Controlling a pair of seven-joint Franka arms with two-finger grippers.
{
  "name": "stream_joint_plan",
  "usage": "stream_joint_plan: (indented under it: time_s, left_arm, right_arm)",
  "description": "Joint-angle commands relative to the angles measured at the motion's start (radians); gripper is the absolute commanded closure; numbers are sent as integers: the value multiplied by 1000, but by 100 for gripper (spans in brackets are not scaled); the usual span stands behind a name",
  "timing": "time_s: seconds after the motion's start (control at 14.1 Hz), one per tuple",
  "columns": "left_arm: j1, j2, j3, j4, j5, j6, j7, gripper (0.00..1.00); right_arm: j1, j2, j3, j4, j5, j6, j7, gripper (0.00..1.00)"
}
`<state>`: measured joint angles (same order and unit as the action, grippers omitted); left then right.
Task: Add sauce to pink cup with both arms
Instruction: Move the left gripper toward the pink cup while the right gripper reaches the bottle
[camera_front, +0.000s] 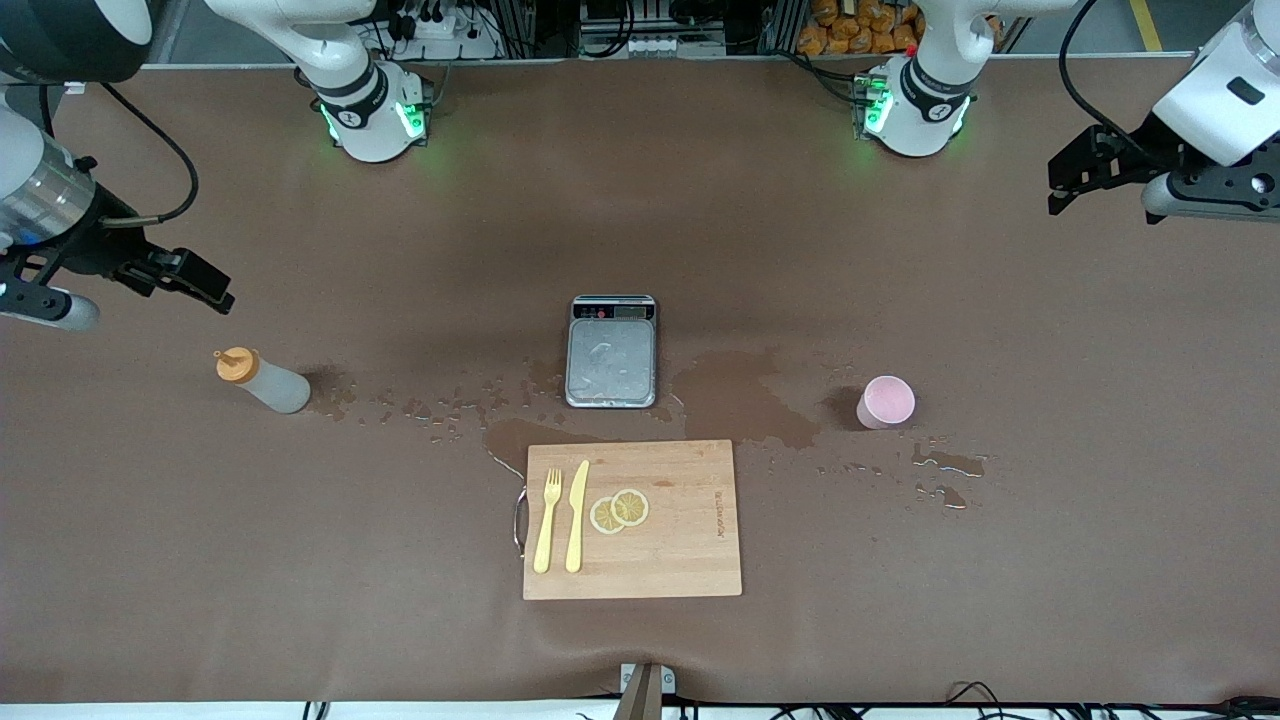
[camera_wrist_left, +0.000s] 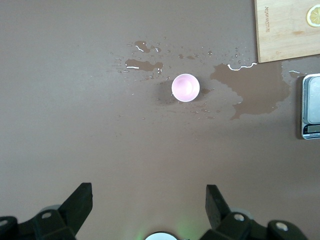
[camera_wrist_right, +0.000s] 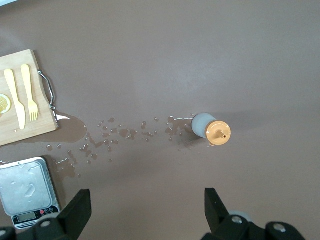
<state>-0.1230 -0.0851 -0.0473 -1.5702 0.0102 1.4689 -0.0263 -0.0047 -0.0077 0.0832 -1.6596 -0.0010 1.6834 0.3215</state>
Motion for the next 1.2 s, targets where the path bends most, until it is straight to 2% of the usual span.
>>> stream_joint_plan:
  time_s: [0.0,0.78,1.13]
  left_arm:
    - [0,-1,-20,24,11,-22,-18,0]
    - [8,8,-23,19,14,-24,-15,0]
    - [11,5,-22,4,13,-24,-20,0]
  right_arm:
    - [-23,-17,12,3,-2,-10,-10,0]
    - [-26,-15,10,12,-23,-11,-12,0]
    - [-130,-2,10,29,-39,-7,-16,0]
